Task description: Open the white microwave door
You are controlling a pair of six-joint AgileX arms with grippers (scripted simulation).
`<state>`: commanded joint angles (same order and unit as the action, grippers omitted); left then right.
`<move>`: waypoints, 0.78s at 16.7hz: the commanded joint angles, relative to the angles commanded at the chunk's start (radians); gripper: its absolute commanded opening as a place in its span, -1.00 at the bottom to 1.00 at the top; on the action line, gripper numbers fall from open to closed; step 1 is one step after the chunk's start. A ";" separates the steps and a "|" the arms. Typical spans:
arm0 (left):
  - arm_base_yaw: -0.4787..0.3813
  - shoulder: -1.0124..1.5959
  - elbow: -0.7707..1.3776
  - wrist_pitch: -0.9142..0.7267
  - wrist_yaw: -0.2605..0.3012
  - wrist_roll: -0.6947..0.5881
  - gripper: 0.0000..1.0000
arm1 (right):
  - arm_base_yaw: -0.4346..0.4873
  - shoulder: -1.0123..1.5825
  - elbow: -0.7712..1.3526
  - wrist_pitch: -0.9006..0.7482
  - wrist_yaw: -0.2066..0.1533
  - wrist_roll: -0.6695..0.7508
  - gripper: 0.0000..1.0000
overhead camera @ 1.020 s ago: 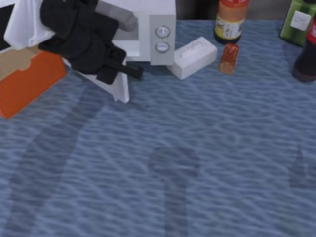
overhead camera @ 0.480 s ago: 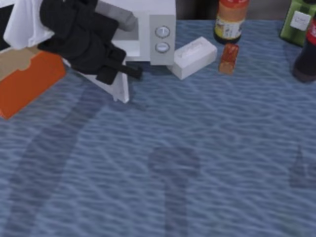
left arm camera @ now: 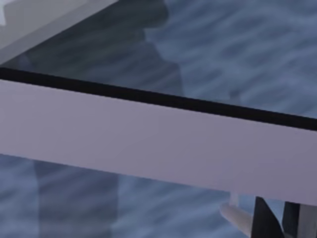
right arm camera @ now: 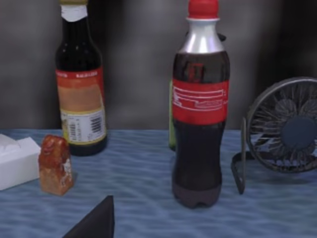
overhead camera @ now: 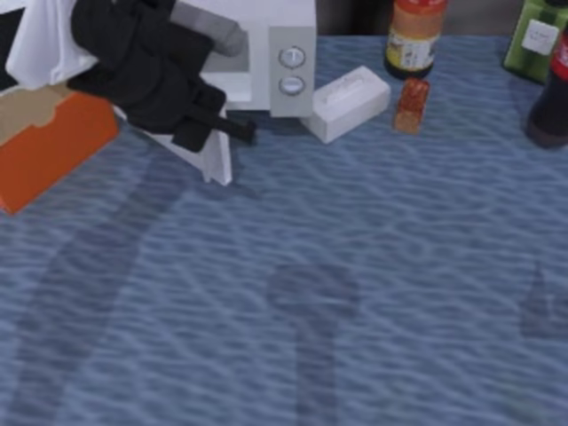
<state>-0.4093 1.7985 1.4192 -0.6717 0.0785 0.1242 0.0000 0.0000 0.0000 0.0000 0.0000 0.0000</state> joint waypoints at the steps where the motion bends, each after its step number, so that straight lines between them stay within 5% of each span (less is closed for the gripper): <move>1: 0.004 -0.004 -0.003 0.000 0.005 0.011 -1.00 | 0.000 0.000 0.000 0.000 0.000 0.000 1.00; 13: 0.064 -0.059 -0.062 -0.010 0.085 0.163 -1.00 | 0.000 0.000 0.000 0.000 0.000 0.000 1.00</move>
